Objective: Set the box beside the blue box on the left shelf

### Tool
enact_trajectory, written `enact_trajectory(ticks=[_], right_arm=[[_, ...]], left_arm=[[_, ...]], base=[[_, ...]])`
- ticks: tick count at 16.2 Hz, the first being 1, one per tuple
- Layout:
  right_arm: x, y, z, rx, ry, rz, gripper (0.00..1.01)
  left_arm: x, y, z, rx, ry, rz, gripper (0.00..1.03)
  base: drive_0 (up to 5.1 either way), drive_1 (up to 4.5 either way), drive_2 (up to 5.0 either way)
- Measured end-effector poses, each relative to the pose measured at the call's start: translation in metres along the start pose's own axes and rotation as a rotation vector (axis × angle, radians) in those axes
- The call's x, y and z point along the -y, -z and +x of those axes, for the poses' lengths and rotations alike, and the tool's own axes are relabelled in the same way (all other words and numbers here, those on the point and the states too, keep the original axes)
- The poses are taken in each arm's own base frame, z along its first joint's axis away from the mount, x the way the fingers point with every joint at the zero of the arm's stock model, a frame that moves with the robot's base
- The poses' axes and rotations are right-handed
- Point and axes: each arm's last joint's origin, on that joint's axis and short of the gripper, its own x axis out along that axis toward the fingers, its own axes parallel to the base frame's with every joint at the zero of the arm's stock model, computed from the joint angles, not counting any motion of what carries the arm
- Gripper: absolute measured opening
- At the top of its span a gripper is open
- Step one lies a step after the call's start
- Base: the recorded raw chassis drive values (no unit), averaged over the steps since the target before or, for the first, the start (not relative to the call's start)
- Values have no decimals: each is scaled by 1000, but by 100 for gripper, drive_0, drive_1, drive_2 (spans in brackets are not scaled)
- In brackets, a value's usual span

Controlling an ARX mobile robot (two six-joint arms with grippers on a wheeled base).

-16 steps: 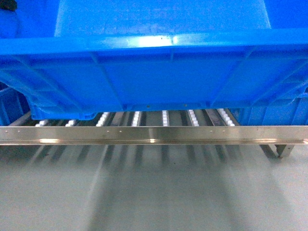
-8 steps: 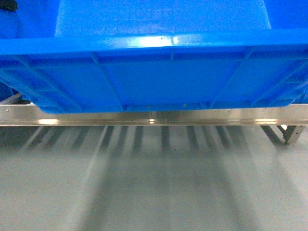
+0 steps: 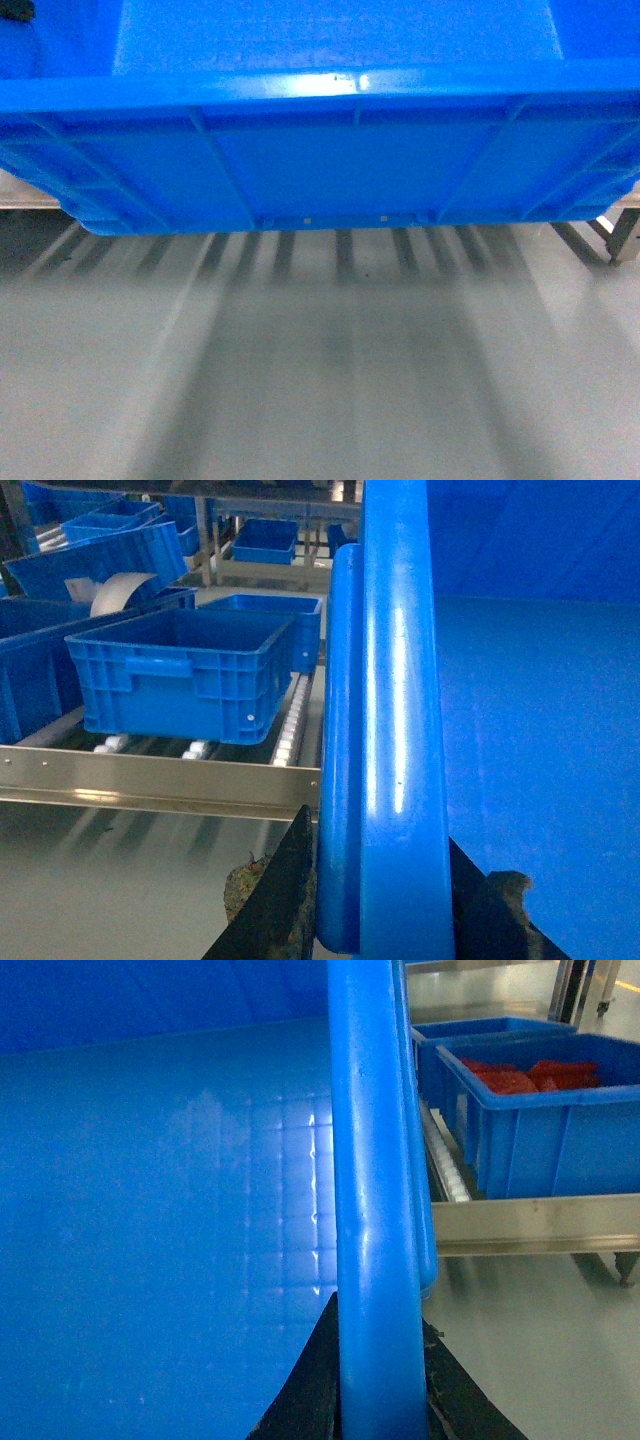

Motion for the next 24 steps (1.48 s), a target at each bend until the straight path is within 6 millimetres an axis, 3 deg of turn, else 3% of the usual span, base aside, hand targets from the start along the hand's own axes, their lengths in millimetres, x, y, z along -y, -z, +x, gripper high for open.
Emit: enact_trajectory(ticks=[12, 24], right_arm=[[0, 0, 0, 1, 0, 0, 7], [0, 0, 0, 0, 1, 0, 7]], left_arm=[[0, 0, 0, 0, -1, 0, 20], [0, 0, 0, 0, 0, 1, 20]], base=[[0, 0, 0], [3, 436, -430]])
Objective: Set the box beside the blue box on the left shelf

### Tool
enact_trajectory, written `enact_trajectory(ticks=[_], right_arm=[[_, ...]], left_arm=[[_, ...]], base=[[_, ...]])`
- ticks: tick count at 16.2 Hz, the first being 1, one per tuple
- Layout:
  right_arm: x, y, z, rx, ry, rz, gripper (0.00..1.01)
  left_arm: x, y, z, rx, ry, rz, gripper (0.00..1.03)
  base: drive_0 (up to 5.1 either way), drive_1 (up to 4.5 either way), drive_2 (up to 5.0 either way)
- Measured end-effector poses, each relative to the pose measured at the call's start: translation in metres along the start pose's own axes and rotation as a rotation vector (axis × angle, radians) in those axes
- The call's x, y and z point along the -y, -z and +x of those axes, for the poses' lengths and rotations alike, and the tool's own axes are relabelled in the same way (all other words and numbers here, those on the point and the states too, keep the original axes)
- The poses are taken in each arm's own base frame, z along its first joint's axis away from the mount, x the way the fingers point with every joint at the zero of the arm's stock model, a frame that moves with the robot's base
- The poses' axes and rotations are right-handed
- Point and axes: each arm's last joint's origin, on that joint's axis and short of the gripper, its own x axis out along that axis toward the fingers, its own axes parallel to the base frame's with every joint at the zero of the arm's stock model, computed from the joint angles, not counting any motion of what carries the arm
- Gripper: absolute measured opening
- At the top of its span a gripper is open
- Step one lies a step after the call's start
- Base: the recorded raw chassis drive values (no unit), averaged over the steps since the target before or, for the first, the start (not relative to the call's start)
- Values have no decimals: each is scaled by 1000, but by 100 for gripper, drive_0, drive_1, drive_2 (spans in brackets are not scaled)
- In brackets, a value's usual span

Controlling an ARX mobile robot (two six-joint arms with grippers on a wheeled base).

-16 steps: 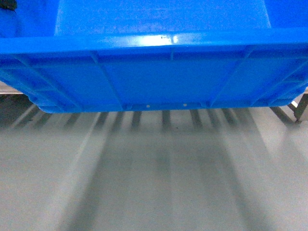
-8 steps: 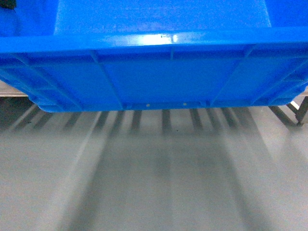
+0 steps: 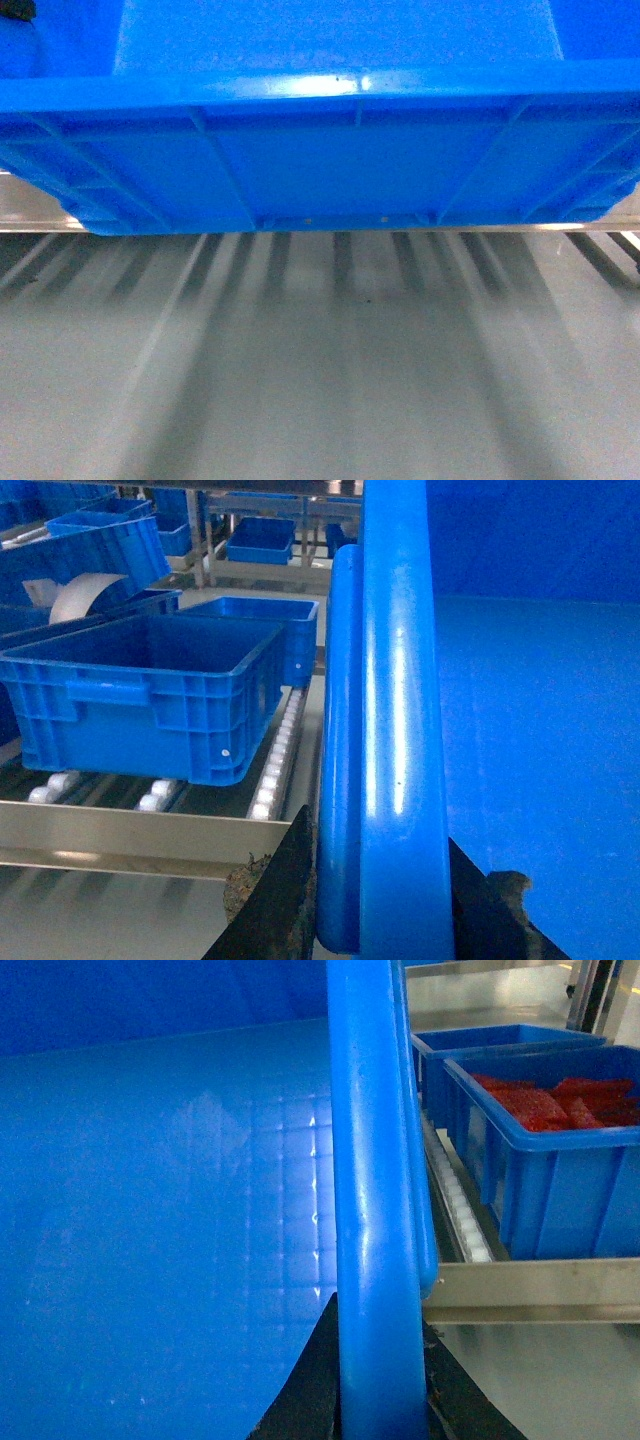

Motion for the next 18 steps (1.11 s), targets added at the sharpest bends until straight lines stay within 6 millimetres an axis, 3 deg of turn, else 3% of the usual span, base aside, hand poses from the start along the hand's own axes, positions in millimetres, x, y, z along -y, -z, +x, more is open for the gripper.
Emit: enact_trajectory(ticks=[18], right_arm=[[0, 0, 0, 1, -1, -1, 7]], left_arm=[[0, 0, 0, -1, 0, -2, 20]], base=[[9, 442, -424]])
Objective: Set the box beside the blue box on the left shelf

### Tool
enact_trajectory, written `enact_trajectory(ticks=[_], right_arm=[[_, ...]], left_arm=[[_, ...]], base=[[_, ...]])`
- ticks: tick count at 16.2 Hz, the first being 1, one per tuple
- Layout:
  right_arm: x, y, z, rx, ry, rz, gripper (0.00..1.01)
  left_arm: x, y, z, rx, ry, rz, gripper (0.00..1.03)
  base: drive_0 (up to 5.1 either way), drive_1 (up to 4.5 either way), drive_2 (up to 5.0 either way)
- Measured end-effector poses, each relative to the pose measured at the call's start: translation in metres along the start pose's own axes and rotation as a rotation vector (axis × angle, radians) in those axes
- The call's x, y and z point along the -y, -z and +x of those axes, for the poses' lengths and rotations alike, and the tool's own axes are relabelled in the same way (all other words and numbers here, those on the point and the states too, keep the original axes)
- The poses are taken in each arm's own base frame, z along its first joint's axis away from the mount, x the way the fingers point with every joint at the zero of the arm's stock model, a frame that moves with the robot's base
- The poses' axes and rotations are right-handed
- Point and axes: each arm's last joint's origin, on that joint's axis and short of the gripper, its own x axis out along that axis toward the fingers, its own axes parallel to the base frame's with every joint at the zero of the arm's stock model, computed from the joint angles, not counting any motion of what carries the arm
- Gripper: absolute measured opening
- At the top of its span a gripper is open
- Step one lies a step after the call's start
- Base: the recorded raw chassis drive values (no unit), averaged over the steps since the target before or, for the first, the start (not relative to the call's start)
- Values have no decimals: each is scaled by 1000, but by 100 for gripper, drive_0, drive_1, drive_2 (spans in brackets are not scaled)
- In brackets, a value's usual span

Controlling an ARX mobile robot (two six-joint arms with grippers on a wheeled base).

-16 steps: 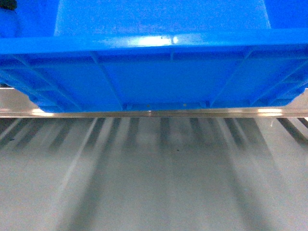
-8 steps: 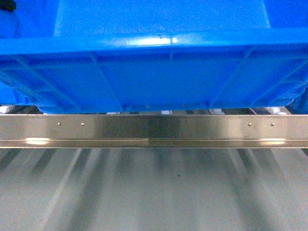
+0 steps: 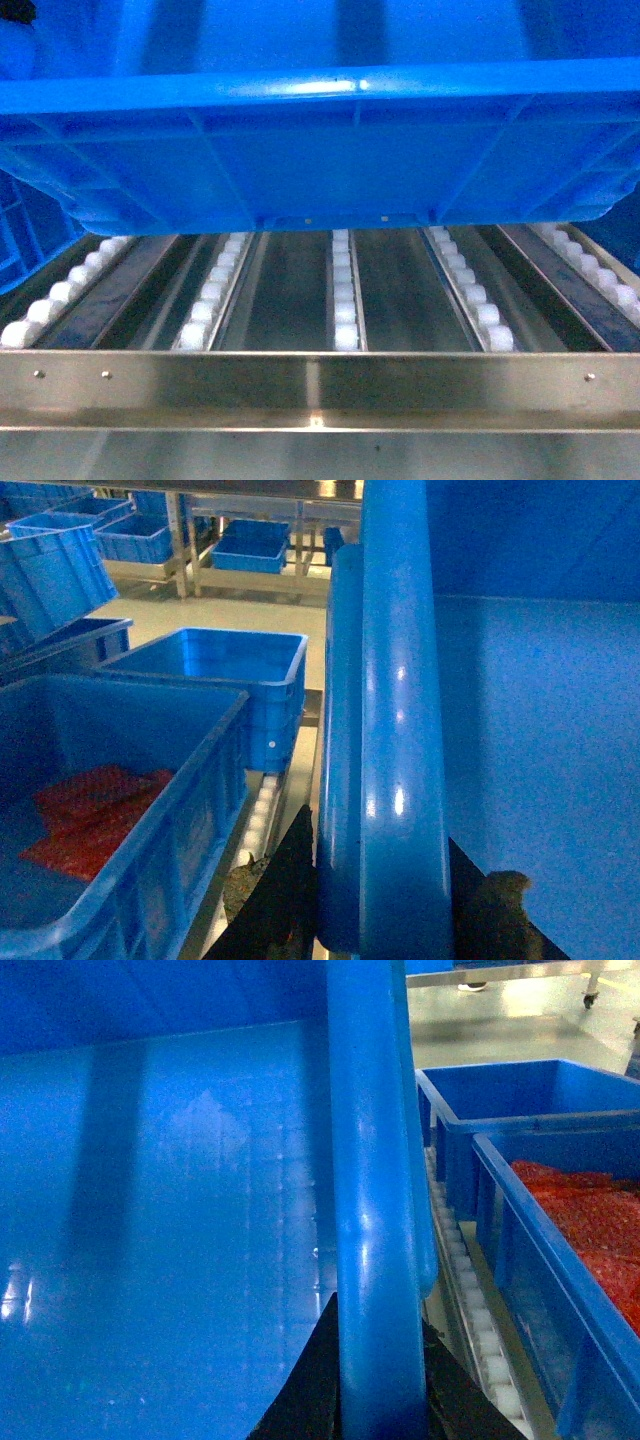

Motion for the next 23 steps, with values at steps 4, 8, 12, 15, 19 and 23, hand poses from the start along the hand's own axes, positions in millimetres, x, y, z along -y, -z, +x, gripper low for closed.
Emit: enact_trajectory(ticks=[4, 8, 12, 15, 19, 23], right_arm=[[0, 0, 0, 1, 0, 0, 7], [0, 1, 1, -4, 1, 1, 7], [0, 1, 1, -3, 0, 1, 7], [0, 1, 1, -3, 0, 1, 7], [0, 1, 1, -3, 0, 1, 7], [0, 1, 1, -3, 0, 1, 7]], left_arm=[[0, 0, 0, 3, 0, 0, 20], [0, 0, 0, -1, 0, 2, 20], [0, 0, 0, 1, 0, 1, 20], [0, 0, 0, 1, 0, 1, 20], [0, 0, 0, 1, 0, 1, 20], [0, 0, 0, 1, 0, 1, 20]], base=[[1, 435, -432], [-1, 67, -68], [0, 0, 0], [0, 0, 0], [0, 0, 0], [0, 0, 0]])
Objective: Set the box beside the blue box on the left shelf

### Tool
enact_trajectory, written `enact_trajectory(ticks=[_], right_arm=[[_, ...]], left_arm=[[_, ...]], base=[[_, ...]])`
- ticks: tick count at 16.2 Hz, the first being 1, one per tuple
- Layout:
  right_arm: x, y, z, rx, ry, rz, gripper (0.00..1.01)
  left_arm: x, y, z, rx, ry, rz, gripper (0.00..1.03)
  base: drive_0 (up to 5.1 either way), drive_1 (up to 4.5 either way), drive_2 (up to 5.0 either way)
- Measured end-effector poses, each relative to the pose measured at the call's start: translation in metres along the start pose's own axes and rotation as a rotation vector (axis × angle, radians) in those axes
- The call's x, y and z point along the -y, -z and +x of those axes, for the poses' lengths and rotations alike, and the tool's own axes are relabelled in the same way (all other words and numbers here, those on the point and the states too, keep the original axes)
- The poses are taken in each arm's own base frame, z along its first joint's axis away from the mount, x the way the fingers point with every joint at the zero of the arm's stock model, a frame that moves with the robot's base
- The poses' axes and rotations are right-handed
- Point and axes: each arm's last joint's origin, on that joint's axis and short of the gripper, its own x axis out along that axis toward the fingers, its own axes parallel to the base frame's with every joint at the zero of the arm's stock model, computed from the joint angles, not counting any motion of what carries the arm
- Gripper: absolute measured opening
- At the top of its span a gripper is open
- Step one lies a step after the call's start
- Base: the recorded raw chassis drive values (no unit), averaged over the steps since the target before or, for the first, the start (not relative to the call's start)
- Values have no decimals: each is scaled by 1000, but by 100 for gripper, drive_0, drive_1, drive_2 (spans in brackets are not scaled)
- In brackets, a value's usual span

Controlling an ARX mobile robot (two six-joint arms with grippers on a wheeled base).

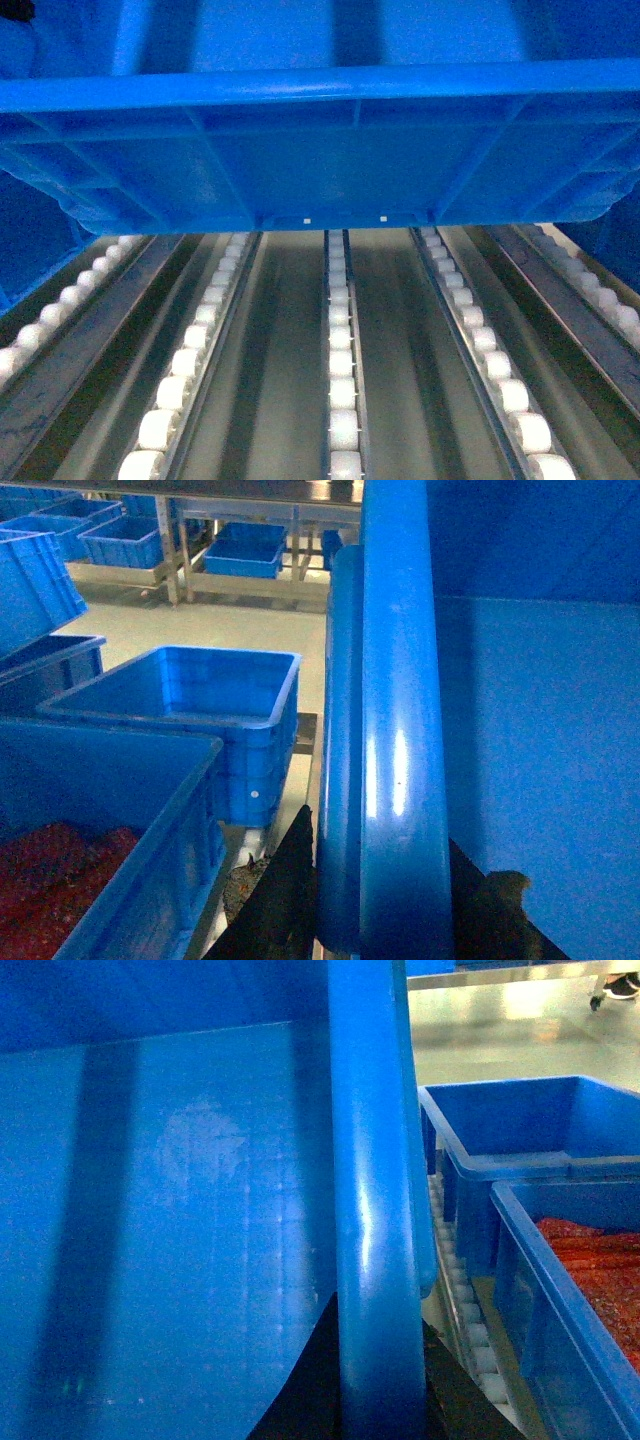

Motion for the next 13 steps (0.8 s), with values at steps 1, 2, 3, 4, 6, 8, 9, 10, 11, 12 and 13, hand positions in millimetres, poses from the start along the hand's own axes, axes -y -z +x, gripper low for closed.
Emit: enact_trajectory(ticks=[1, 2, 3, 4, 6, 8, 9, 10, 11, 12, 13], right_arm=[[0, 0, 0, 0, 0, 0, 7], [0, 0, 0, 0, 0, 0, 7], [0, 0, 0, 0, 0, 0, 7], [0, 0, 0, 0, 0, 0, 7], [0, 0, 0, 0, 0, 0, 7], [0, 0, 0, 0, 0, 0, 7], [0, 0, 0, 0, 0, 0, 7], [0, 0, 0, 0, 0, 0, 7], [0, 0, 0, 0, 0, 0, 7], [0, 0, 0, 0, 0, 0, 7], [0, 0, 0, 0, 0, 0, 7]], left_arm=[[0, 0, 0, 0, 0, 0, 20], [0, 0, 0, 0, 0, 0, 20], [0, 0, 0, 0, 0, 0, 20], [0, 0, 0, 0, 0, 0, 20], [0, 0, 0, 0, 0, 0, 20], [0, 0, 0, 0, 0, 0, 20], [0, 0, 0, 0, 0, 0, 20], [0, 0, 0, 0, 0, 0, 20], [0, 0, 0, 0, 0, 0, 20], [0, 0, 0, 0, 0, 0, 20], [0, 0, 0, 0, 0, 0, 20]], base=[[0, 0, 0], [0, 0, 0], [0, 0, 0], [0, 0, 0], [0, 0, 0], [0, 0, 0], [0, 0, 0], [0, 0, 0], [0, 0, 0], [0, 0, 0], [0, 0, 0]])
